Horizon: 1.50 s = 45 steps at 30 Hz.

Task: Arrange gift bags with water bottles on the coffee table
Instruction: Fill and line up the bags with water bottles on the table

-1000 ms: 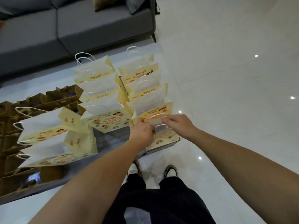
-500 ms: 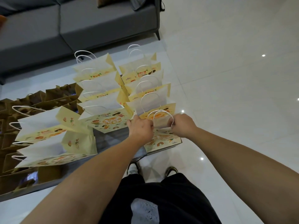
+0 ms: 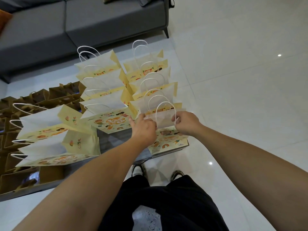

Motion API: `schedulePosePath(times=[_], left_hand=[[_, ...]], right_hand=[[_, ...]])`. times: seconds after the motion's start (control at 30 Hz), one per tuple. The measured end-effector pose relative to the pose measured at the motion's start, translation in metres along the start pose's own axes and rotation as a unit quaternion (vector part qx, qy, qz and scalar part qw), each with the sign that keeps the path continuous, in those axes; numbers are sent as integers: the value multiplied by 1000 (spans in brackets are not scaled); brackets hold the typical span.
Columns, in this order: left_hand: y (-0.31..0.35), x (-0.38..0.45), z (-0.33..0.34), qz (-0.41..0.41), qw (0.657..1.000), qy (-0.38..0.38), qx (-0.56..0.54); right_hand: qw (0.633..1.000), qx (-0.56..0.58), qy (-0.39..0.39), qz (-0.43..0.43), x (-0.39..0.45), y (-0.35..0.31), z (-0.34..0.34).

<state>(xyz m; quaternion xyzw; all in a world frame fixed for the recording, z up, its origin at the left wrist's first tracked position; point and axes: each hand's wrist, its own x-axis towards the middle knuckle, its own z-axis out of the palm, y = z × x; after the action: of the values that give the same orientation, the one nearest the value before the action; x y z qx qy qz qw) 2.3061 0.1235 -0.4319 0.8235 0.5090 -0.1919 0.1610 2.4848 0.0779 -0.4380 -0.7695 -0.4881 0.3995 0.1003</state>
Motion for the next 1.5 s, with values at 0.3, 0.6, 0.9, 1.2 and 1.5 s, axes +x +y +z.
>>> schedulePosePath(times=[0.3, 0.6, 0.9, 1.2, 1.5], left_hand=[[5, 1, 0, 5, 1000, 7, 26], [0, -4, 1, 12, 999, 7, 29], [-2, -33, -3, 36, 999, -12, -30], [-47, -80, 15, 2, 999, 13, -47], [-154, -128, 40, -40, 985, 30, -162]], right_hand=[[1000, -26, 1, -3, -2, 0, 3], [998, 44, 42, 10, -7, -8, -1], [991, 8, 110, -79, -12, -49, -14], [987, -18, 9, -158, -41, -108, 34], [986, -53, -17, -155, -74, -183, 94]])
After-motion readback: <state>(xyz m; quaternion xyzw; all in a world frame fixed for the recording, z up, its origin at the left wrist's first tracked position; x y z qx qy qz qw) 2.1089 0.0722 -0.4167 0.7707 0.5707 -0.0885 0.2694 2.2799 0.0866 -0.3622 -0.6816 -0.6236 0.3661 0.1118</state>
